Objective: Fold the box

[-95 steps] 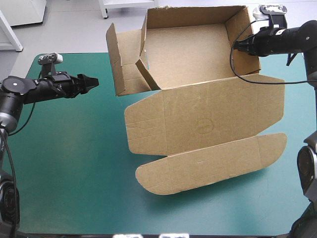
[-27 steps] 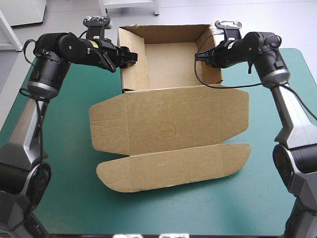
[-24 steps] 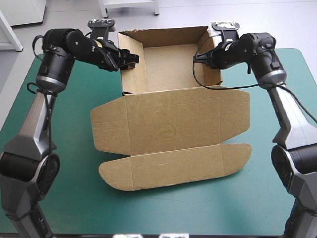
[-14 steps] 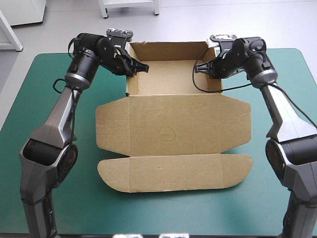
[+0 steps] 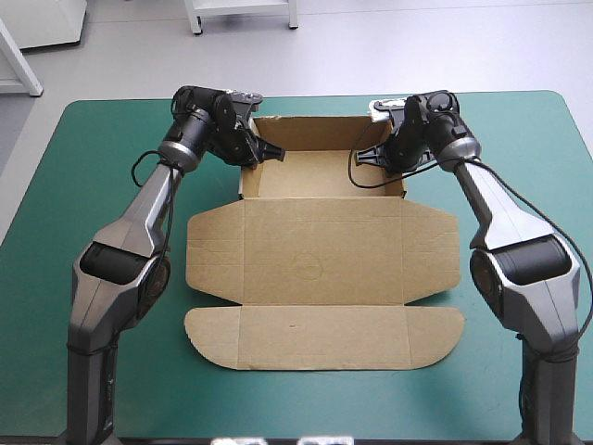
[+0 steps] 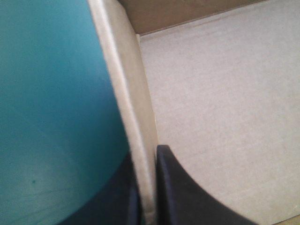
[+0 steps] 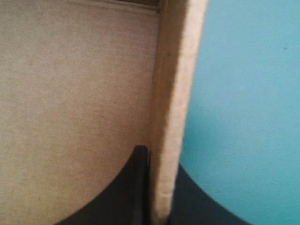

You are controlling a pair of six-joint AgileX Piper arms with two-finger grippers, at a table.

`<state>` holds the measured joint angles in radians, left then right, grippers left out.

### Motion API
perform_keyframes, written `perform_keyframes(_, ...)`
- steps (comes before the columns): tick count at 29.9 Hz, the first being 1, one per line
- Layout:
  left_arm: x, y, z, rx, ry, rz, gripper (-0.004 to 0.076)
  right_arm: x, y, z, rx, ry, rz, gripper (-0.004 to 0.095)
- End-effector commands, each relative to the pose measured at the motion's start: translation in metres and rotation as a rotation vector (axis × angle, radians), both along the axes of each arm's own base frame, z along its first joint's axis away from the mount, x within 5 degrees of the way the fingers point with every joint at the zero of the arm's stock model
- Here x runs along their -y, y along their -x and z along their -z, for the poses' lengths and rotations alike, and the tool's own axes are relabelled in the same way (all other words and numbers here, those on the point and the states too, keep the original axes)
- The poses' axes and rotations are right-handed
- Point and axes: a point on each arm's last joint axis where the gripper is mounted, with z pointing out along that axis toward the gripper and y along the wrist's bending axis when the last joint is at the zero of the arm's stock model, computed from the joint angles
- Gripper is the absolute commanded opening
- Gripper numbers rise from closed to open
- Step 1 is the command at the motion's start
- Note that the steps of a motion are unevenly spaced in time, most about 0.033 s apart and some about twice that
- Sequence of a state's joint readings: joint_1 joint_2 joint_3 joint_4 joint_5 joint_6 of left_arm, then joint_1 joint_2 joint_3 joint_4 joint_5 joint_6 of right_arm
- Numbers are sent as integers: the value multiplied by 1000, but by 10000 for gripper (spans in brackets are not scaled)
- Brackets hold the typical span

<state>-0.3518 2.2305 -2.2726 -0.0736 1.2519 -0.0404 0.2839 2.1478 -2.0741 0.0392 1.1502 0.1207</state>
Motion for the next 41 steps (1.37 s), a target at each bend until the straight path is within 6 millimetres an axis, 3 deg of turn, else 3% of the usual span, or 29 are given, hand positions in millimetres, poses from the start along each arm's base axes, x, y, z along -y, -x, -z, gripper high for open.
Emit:
perform_keyframes(1,15,16,-27,7,111,77,-8,-17,5,-28,99,-93,-56,1)
perform_keyframes(15,19,5,0,-23,107,60,-8,-12,1,-20,109,-13,-68,28)
perform_keyframes(19,18,8,-7,-21,111,63,13,-11,3,-22,95,4,-69,253)
perform_keyframes(22,16,14,-15,-25,102,82,136,-10,7,-30,99,-7,-66,494)
perform_keyframes(24,15,17,-23,-12,105,86,263,-7,10,-40,125,3,-50,614)
perform_keyframes(25,14,19,-27,-7,107,86,370,-4,11,-45,140,20,-34,647)
perform_keyframes(29,12,26,-42,19,115,89,604,7,20,-71,219,70,-6,660)
perform_keyframes(35,1,47,-88,123,129,88,568,21,44,-109,260,86,15,660)
perform_keyframes(41,-13,107,-167,331,96,121,531,30,82,-147,289,70,10,630)
